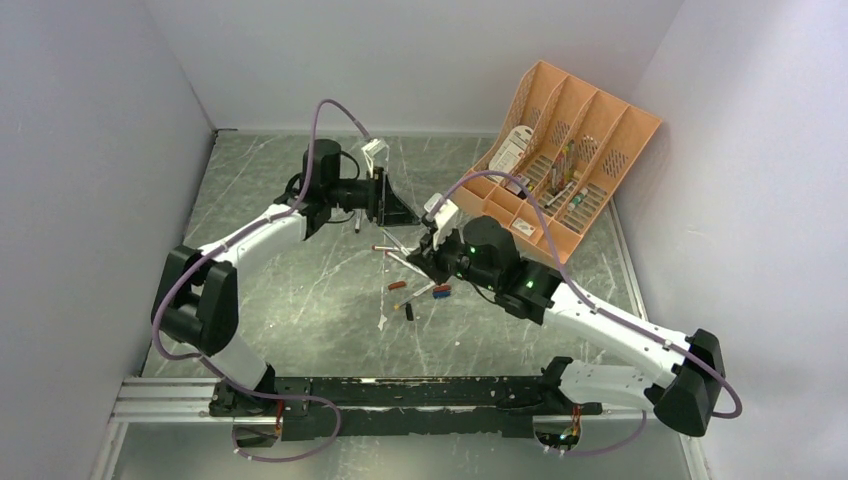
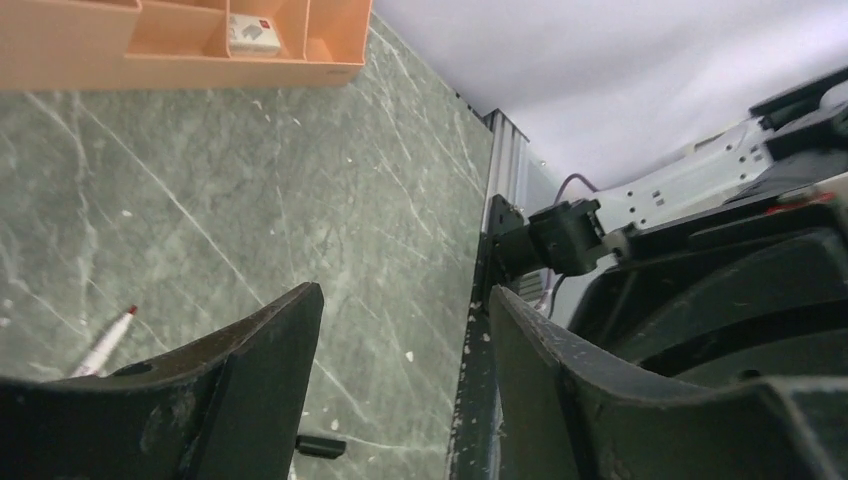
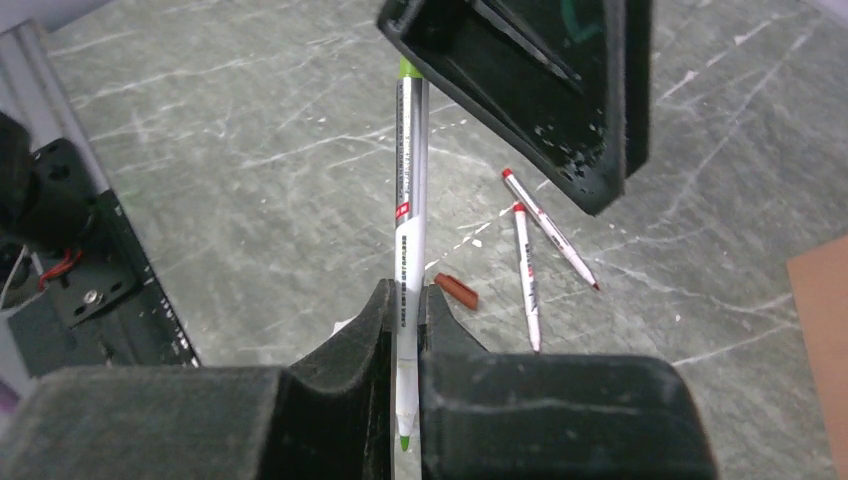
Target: Insert the pens into the pen caps
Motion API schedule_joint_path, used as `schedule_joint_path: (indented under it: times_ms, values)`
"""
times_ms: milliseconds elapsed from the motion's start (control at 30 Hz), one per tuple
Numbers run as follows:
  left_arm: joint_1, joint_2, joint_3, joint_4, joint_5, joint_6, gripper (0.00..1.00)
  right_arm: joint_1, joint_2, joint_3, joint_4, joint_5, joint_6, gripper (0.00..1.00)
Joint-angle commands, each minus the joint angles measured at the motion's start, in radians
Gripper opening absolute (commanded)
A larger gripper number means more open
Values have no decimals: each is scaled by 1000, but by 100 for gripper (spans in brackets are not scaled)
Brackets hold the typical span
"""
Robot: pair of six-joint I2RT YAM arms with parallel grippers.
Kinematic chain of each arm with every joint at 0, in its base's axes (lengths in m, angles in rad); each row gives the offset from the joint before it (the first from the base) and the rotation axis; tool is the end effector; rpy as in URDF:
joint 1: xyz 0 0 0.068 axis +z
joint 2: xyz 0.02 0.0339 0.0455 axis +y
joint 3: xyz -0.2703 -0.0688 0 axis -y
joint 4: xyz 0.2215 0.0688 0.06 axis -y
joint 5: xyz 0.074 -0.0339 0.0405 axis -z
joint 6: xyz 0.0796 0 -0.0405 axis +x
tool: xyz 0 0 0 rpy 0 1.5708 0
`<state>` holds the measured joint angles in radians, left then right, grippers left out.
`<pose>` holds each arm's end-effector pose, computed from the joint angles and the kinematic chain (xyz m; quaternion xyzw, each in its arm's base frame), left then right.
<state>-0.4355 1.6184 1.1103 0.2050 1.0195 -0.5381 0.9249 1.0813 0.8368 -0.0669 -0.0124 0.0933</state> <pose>0.3032 -0.2159 0.2936 0.2526 0.7172 -0.5893 0.2730 0.1609 0.2151 0.3096 -0.3298 0.7379 0.2914 0.5118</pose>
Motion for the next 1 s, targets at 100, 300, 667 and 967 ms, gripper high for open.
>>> schedule_joint_path:
  times_ms: [100, 300, 667, 967]
  values:
    - [21, -9, 200, -406, 106, 424, 72, 6, 60, 201, -426, -196, -110, 0]
    - [21, 58, 507, -954, 54, 903, 71, 6, 63, 228, -507, -211, -123, 0]
    - [-49, 11, 455, -1211, -21, 1201, 84, 4, 90, 308, -595, -195, -234, 0]
    - [-129, 8, 424, -1271, 26, 1259, 82, 3, 138, 341, -596, -205, -259, 0]
